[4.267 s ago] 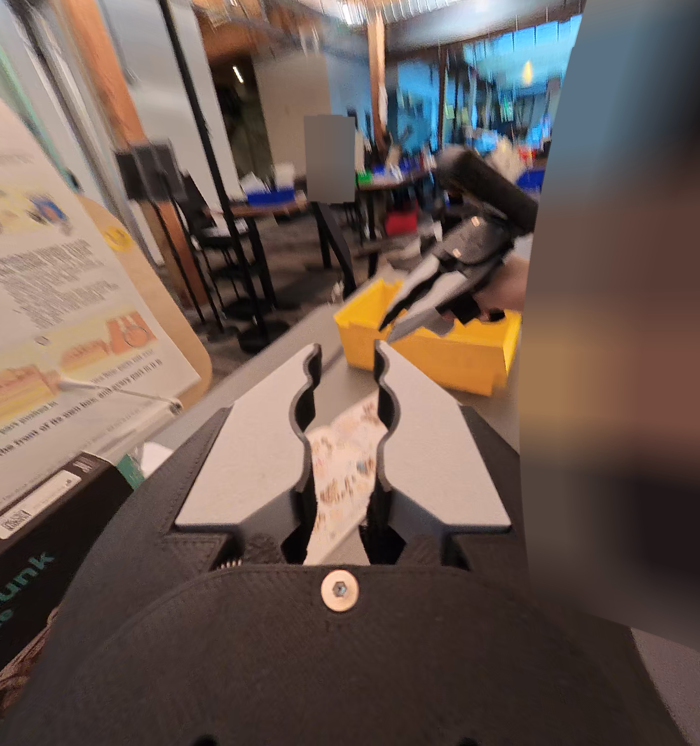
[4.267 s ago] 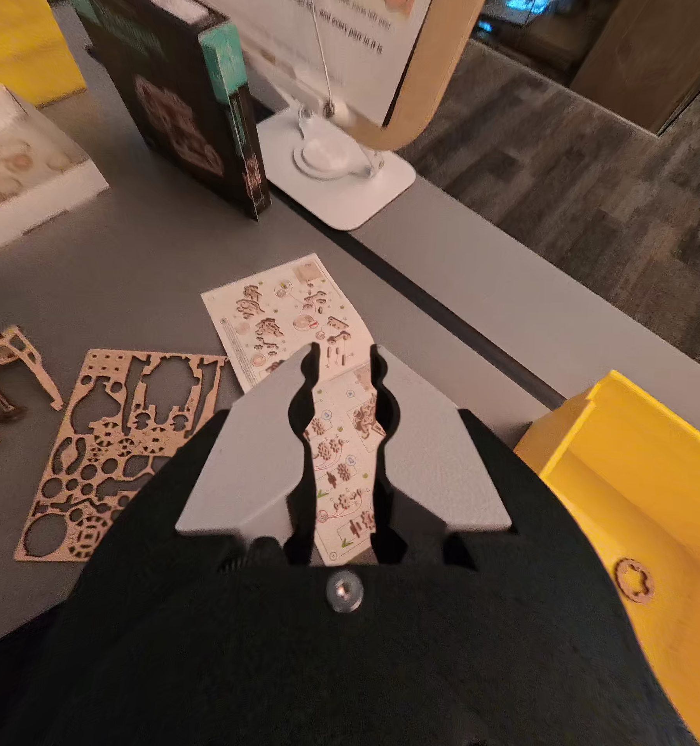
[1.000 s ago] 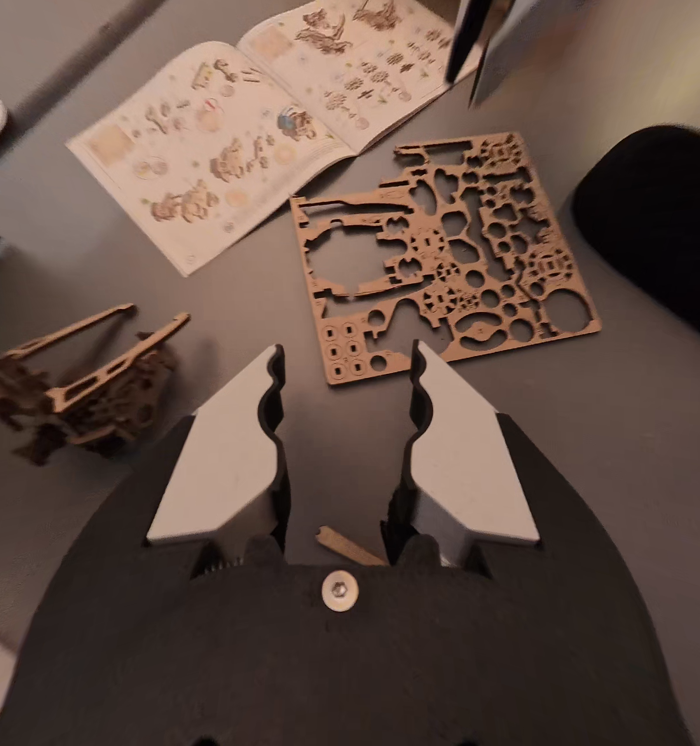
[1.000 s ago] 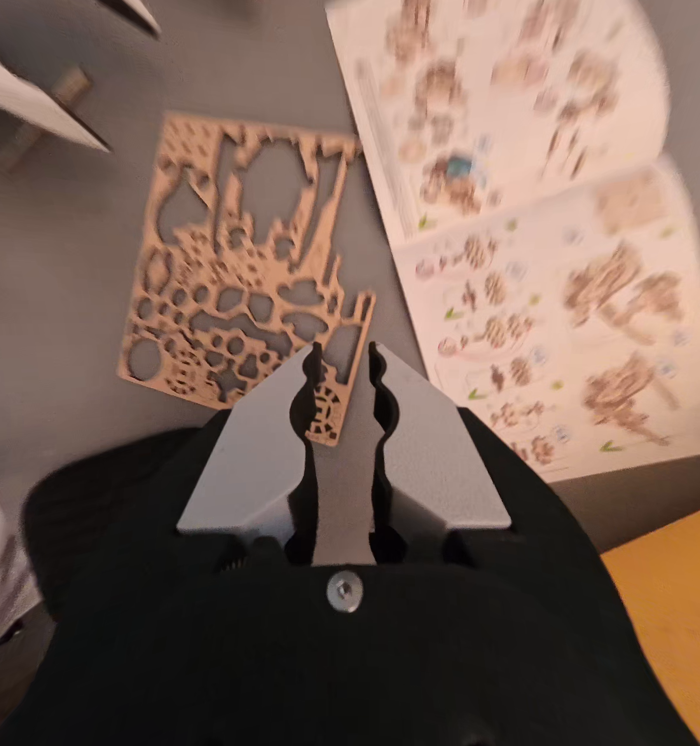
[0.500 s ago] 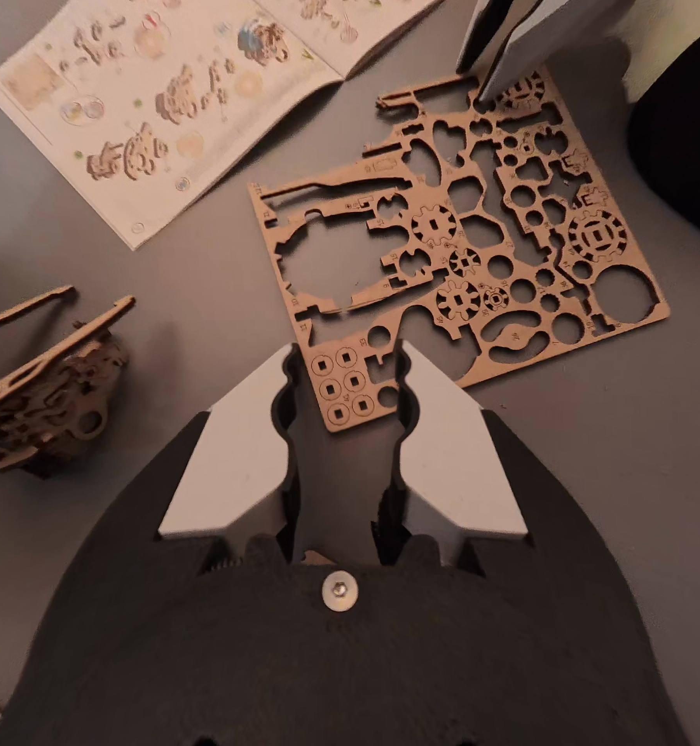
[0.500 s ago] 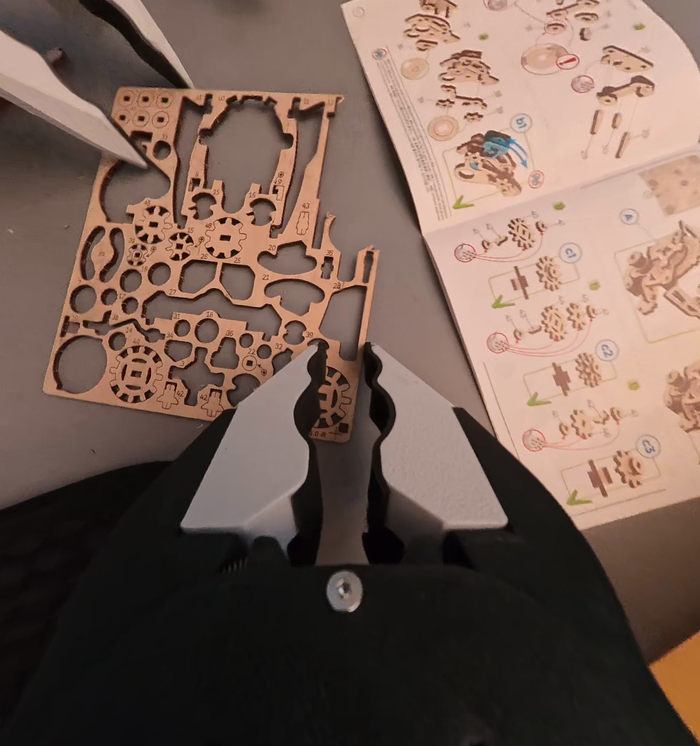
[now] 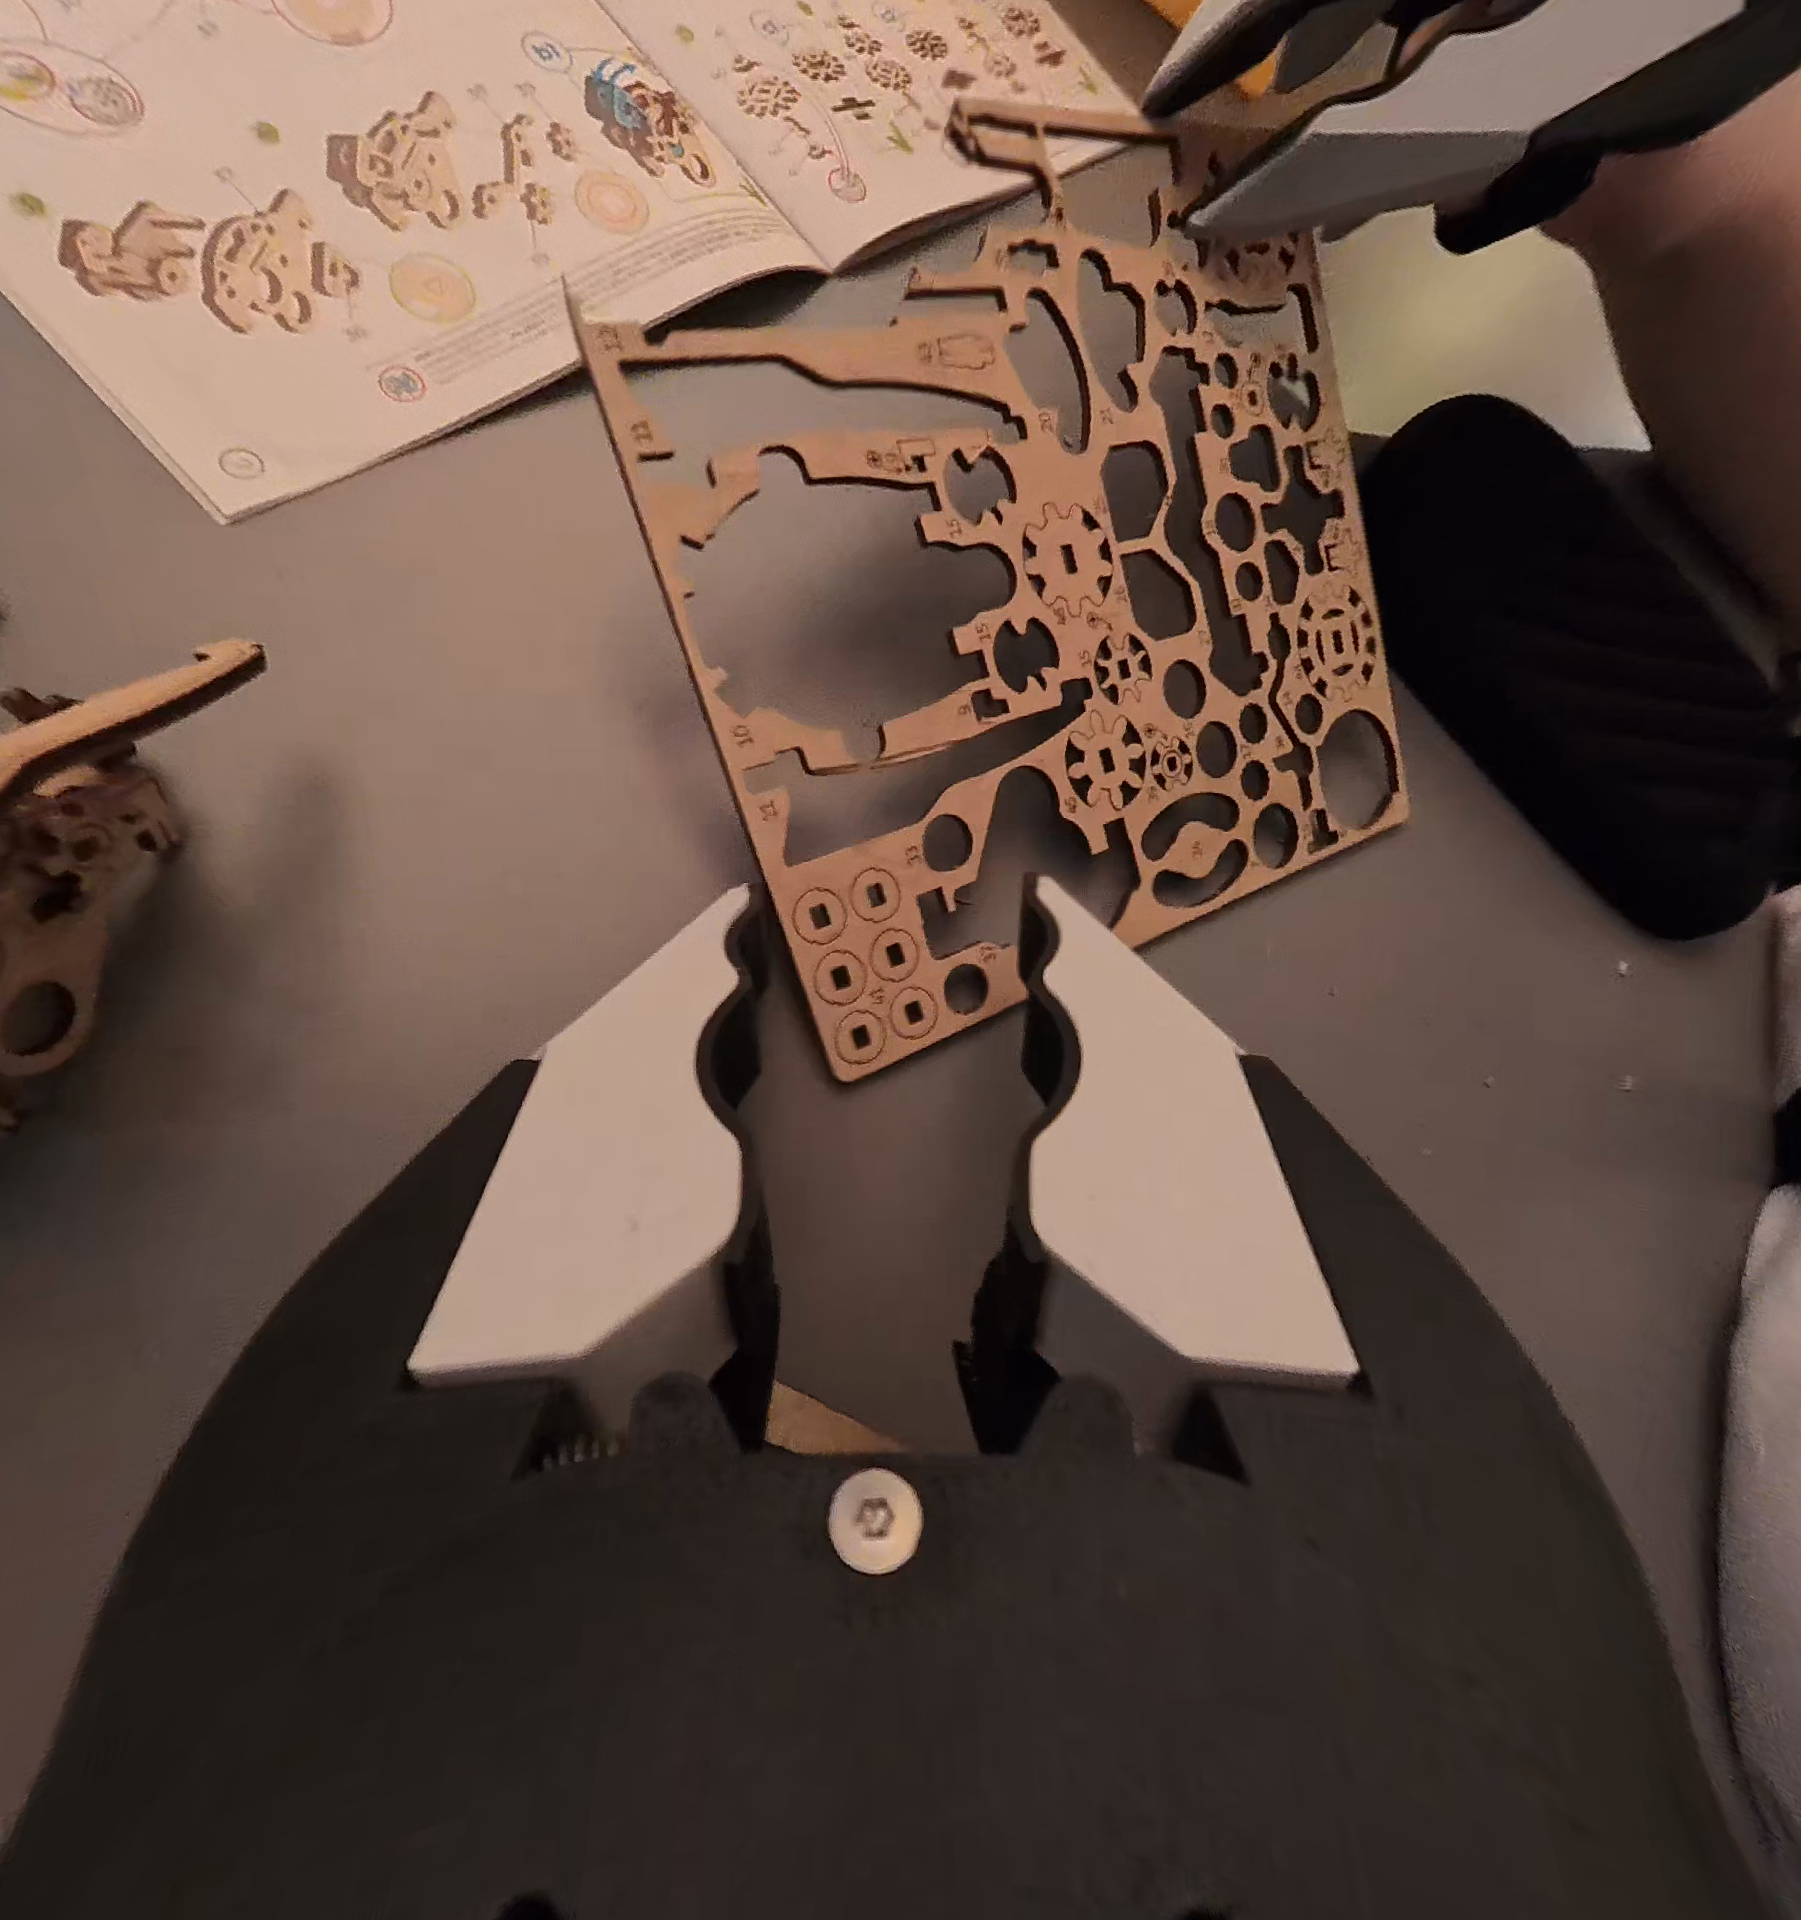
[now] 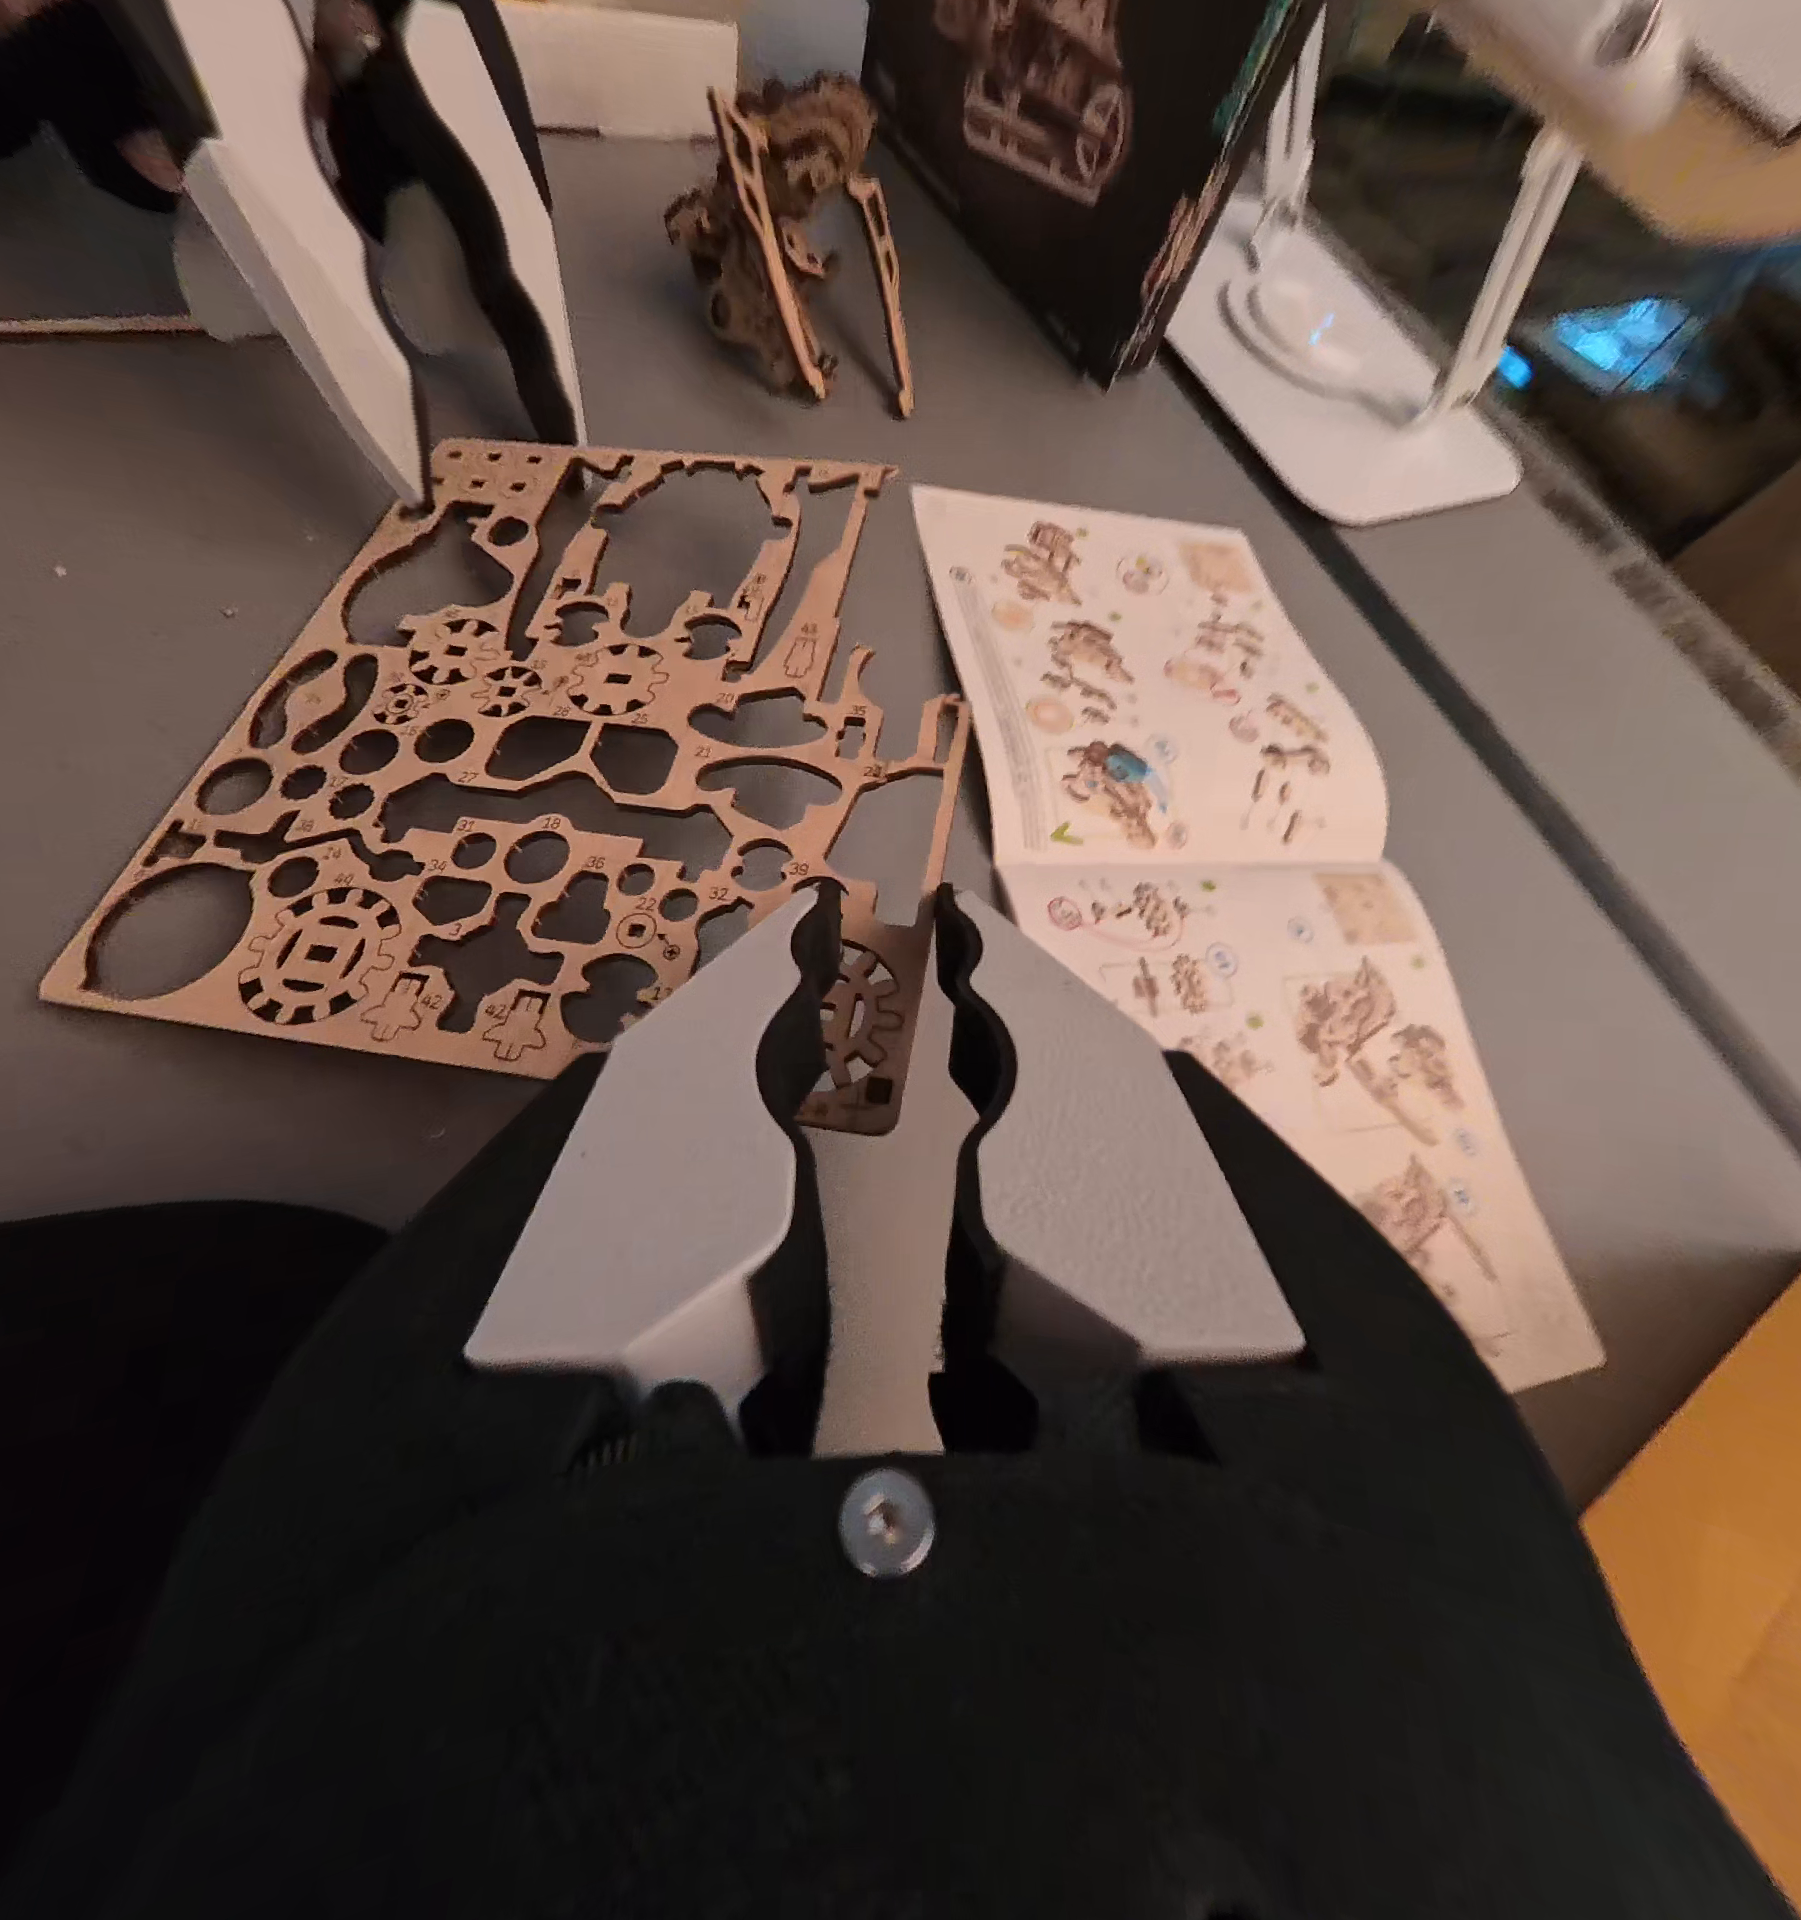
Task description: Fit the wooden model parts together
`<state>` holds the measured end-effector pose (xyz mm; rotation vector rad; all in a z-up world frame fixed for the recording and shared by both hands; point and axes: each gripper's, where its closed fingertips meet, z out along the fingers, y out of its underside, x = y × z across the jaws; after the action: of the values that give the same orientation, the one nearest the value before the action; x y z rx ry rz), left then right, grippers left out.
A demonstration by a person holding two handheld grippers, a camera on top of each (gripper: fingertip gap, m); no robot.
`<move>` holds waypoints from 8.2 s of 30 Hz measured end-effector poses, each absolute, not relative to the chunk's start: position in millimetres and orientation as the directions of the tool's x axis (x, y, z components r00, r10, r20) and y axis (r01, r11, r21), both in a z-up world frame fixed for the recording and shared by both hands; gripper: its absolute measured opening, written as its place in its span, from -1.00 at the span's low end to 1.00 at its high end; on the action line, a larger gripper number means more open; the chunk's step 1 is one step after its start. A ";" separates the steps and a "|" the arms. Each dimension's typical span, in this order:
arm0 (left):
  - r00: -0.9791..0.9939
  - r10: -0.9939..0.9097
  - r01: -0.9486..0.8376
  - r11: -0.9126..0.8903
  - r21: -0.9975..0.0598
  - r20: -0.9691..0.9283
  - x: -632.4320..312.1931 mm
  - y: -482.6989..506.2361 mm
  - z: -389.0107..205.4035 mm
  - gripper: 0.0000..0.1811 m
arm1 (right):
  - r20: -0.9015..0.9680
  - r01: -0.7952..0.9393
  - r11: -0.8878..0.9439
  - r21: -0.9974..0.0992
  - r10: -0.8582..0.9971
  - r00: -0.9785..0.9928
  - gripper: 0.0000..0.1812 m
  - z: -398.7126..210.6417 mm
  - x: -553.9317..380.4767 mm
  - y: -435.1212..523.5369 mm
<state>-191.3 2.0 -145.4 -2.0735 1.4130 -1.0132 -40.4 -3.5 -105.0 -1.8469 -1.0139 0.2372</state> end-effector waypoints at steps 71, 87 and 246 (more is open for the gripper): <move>-0.099 -0.801 -0.494 -0.476 -0.728 0.591 -175.2 -37.9 -92.9 -1.00 | -0.321 0.211 -0.394 -0.894 0.895 0.311 -0.91 -97.0 -53.0 -46.1; -0.083 -0.897 -0.505 -0.338 -0.794 0.435 -187.8 -21.9 -99.3 -0.92 | -0.424 0.201 -0.504 -0.840 0.841 0.335 -0.96 -115.1 -77.4 -43.7; -0.113 -0.840 -0.674 -0.329 -0.662 0.531 -182.1 -53.0 -141.4 -0.98 | -0.621 0.322 -0.733 -0.599 0.679 0.392 -0.92 -148.3 -74.1 -62.4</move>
<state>-182.1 -53.0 -141.4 -1.9674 1.7062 -1.4230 -74.1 -62.4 -148.3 -2.2728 -0.8645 1.2810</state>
